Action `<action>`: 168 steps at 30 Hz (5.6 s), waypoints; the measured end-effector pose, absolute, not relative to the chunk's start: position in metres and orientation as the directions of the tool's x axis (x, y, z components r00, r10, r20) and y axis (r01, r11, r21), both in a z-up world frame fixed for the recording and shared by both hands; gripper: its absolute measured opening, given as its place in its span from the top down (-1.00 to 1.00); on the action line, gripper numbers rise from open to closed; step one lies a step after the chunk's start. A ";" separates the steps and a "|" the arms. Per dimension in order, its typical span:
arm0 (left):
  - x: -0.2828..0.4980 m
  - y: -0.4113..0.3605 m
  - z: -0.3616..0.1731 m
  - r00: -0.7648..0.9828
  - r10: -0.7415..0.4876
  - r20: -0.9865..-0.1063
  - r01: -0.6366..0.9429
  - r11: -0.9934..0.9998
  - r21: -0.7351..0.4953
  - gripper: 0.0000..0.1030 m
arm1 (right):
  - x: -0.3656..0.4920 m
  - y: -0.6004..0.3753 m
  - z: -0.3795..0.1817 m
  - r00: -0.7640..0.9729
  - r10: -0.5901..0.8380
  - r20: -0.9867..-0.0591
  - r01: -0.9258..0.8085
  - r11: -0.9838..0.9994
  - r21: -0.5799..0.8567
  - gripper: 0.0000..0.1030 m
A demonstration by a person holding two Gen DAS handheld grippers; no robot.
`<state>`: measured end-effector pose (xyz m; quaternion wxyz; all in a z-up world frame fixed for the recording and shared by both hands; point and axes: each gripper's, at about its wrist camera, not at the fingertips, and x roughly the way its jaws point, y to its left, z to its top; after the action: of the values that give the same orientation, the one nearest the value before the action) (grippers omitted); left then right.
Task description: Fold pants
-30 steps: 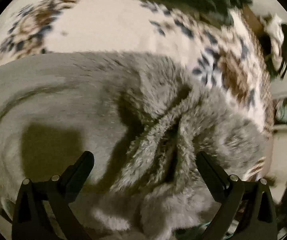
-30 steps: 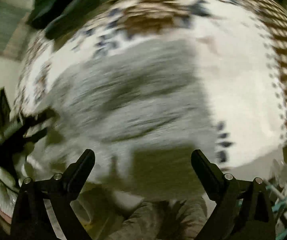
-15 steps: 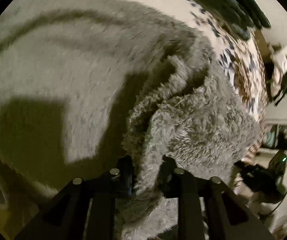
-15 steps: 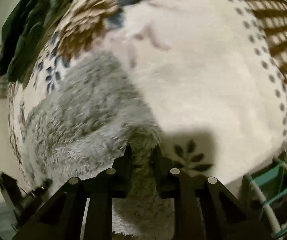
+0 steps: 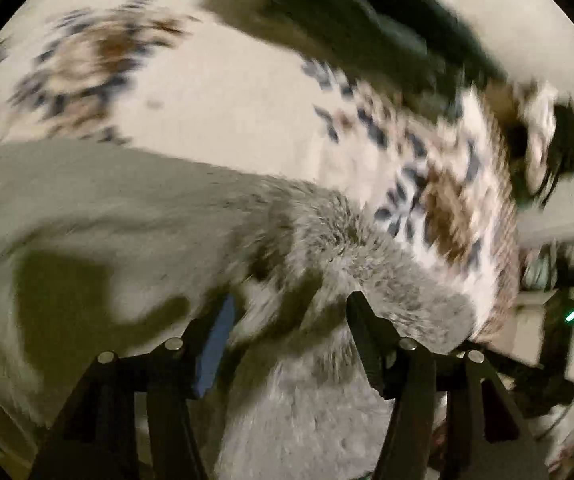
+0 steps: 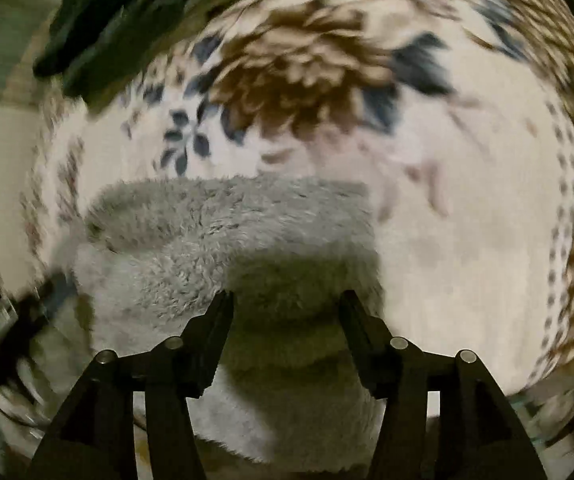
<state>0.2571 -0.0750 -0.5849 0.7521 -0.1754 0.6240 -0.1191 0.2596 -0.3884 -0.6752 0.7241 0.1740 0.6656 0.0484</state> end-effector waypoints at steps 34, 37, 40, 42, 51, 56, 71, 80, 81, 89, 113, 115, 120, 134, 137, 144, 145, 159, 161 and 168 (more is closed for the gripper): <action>0.275 -0.097 -0.601 0.211 -0.454 -0.865 0.075 0.890 -0.449 0.65 | 0.245 -0.461 -0.715 0.185 0.497 -0.848 0.412 0.744 0.526 -0.39; 0.276 -0.089 -0.603 0.249 -0.455 -0.855 0.059 0.888 -0.455 0.73 | 0.257 -0.457 -0.712 0.224 0.464 -0.857 0.363 0.776 0.516 0.45; 0.274 -0.076 -0.604 0.279 -0.452 -0.847 0.001 0.882 -0.471 0.75 | 0.264 -0.451 -0.700 0.242 0.418 -0.875 0.326 0.815 0.480 0.67; 0.274 -0.072 -0.609 0.279 -0.449 -0.849 -0.030 0.879 -0.475 0.75 | 0.267 -0.451 -0.693 0.259 0.401 -0.879 0.329 0.818 0.471 0.69; 0.287 -0.069 -0.617 0.255 -0.467 -0.847 -0.060 0.866 -0.496 0.73 | 0.275 -0.450 -0.699 0.242 0.369 -0.897 0.368 0.821 0.437 0.70; 0.271 -0.054 -0.593 0.307 -0.459 -0.834 -0.098 0.856 -0.507 0.25 | 0.275 -0.434 -0.685 0.198 0.302 -0.932 0.319 0.879 0.353 0.02; 0.127 0.150 -0.594 0.482 -0.250 -0.840 -0.635 0.561 -0.531 -0.92 | 0.250 -0.306 -0.645 0.218 0.234 -0.948 0.146 0.952 0.269 -0.80; 0.134 0.214 -0.653 0.595 -0.133 -0.793 -0.673 0.456 -0.582 -0.91 | 0.270 -0.262 -0.657 0.191 0.254 -0.948 0.133 0.950 0.282 -0.80; 0.139 0.217 -0.659 0.600 -0.140 -0.788 -0.674 0.442 -0.592 -0.91 | 0.272 -0.258 -0.655 0.196 0.249 -0.948 0.125 0.953 0.276 -0.80; 0.166 0.220 -0.655 0.693 -0.156 -0.704 -0.600 0.417 -0.683 -0.23 | 0.283 -0.251 -0.653 0.203 0.242 -0.949 0.113 0.957 0.268 -0.80; 0.158 -0.160 -0.457 0.601 -0.502 -0.622 0.106 0.821 -0.561 0.51 | 0.199 -0.422 -0.632 0.261 0.157 -0.952 0.285 0.930 0.232 -0.80; 0.158 -0.196 -0.470 0.564 -0.503 -0.654 0.138 0.839 -0.526 0.51 | 0.186 -0.451 -0.635 0.251 0.130 -0.959 0.328 0.921 0.211 -0.80; 0.150 -0.274 -0.518 0.465 -0.463 -0.754 0.192 0.885 -0.425 0.51 | 0.161 -0.511 -0.641 0.238 0.071 -0.969 0.404 0.900 0.165 -0.80; 0.128 -0.305 -0.512 0.267 -0.494 -0.827 0.233 0.866 -0.442 -0.59 | 0.150 -0.579 -0.631 0.303 0.221 -0.927 0.460 0.818 0.345 -0.91; 0.135 -0.267 -0.490 0.334 -0.464 -0.821 0.193 0.886 -0.422 -0.59 | 0.162 -0.559 -0.624 0.332 0.351 -0.876 0.399 0.789 0.467 -0.91; 0.181 -0.147 -0.481 0.441 -0.256 -0.860 -0.007 0.957 -0.289 -0.59 | 0.220 -0.470 -0.642 0.269 0.576 -0.772 0.262 0.727 0.634 -0.91; 0.190 -0.136 -0.486 0.435 -0.231 -0.871 -0.024 0.963 -0.267 -0.59 | 0.228 -0.462 -0.646 0.254 0.586 -0.769 0.259 0.725 0.638 -0.91; 0.263 -0.128 -0.547 0.321 -0.323 -0.890 0.024 0.943 -0.333 -0.59 | 0.249 -0.516 -0.675 0.201 0.475 -0.857 0.464 0.724 0.510 0.25; 0.271 -0.132 -0.556 0.294 -0.344 -0.892 0.023 0.935 -0.353 -0.59 | 0.248 -0.518 -0.679 0.156 0.501 -0.851 0.480 0.715 0.508 -0.16; 0.279 -0.142 -0.580 0.240 -0.357 -0.903 0.011 0.931 -0.365 -0.59 | 0.194 -0.515 -0.694 0.117 0.574 -0.811 0.497 0.673 0.548 -0.59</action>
<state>0.2787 -0.1421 -0.5799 0.7742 -0.1430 0.6051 -0.1187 0.1941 -0.5147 -0.6944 0.6292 0.4032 0.6637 0.0306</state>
